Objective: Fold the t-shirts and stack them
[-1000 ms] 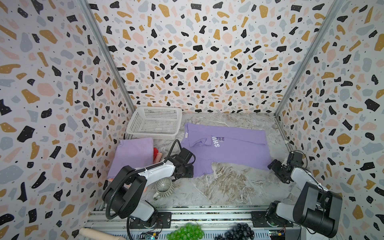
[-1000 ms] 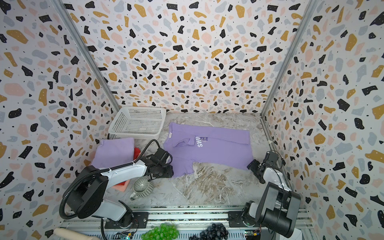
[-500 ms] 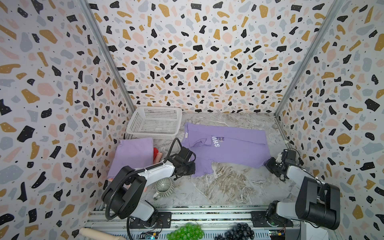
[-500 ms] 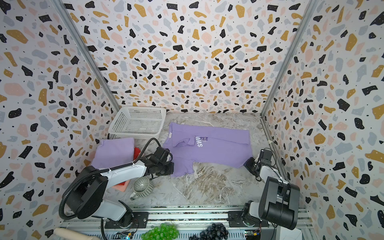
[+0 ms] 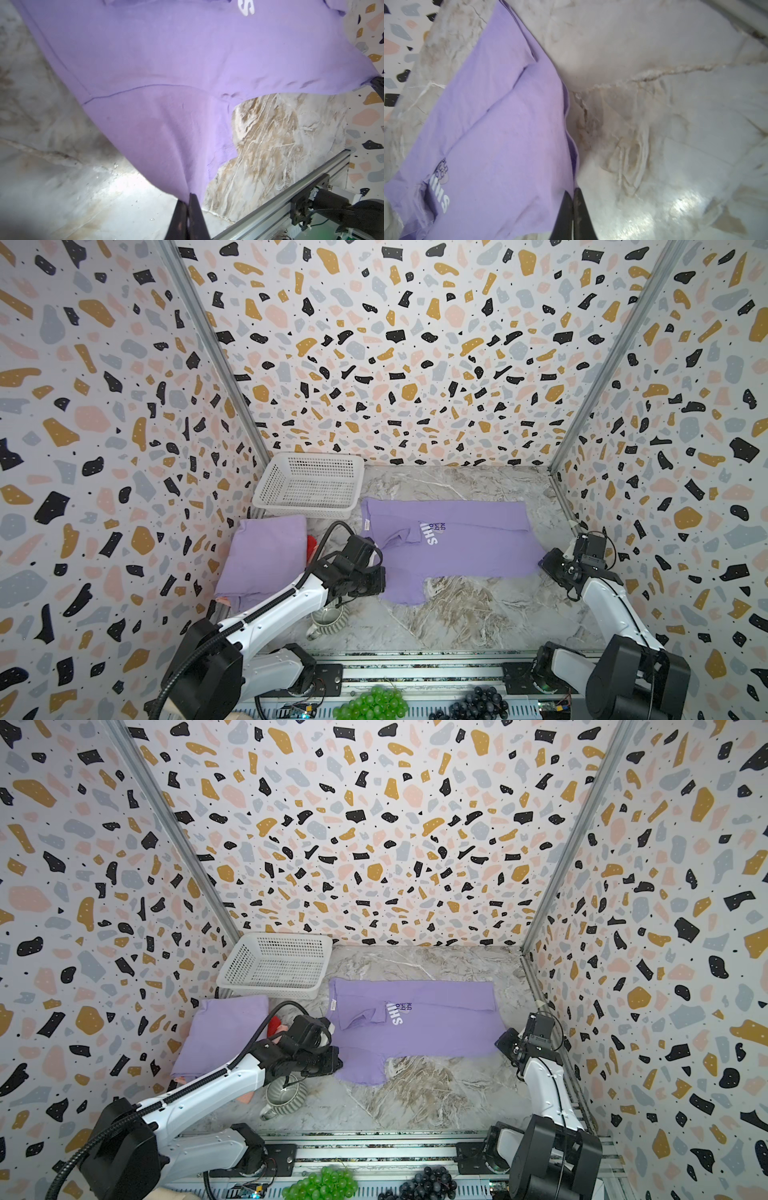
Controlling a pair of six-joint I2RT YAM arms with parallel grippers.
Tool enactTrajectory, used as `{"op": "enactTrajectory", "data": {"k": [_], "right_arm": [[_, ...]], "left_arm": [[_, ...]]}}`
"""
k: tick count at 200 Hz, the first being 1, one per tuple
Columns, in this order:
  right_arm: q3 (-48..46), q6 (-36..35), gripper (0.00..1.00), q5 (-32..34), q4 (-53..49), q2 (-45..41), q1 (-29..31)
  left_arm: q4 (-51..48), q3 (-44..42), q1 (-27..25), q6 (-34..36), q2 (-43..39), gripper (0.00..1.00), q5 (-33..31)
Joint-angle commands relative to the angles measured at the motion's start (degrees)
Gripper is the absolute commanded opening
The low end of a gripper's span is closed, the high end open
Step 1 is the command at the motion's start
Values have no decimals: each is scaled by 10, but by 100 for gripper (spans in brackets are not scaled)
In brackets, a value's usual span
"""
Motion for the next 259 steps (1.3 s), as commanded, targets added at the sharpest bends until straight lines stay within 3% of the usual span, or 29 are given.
{"op": "enactTrajectory", "data": {"k": [1,34,80,120,171,214,223,231,249,259], "right_arm": [[48,14,0,-9,28,26,3],[111,16,0,-38,73,105,18],[189,15,0,-53,93,228,49],[244,18,0,-56,103,319,58],[298,54,0,-26,112,375,51],[321,71,0,-47,128,422,47],[315,84,10,-56,153,431,46],[300,104,27,-73,197,432,43],[278,142,35,-91,282,423,37],[285,143,44,-93,290,417,38]], "left_arm": [[-14,77,26,50,48,0,8],[-29,197,82,112,131,0,7],[-57,356,118,191,270,0,-7],[-37,429,149,185,360,0,-12],[-16,466,177,160,406,0,4],[-8,494,188,143,440,0,17],[-5,503,190,131,451,1,10],[1,512,194,120,459,15,5],[40,516,202,89,470,31,7],[62,516,203,72,471,41,2]]}}
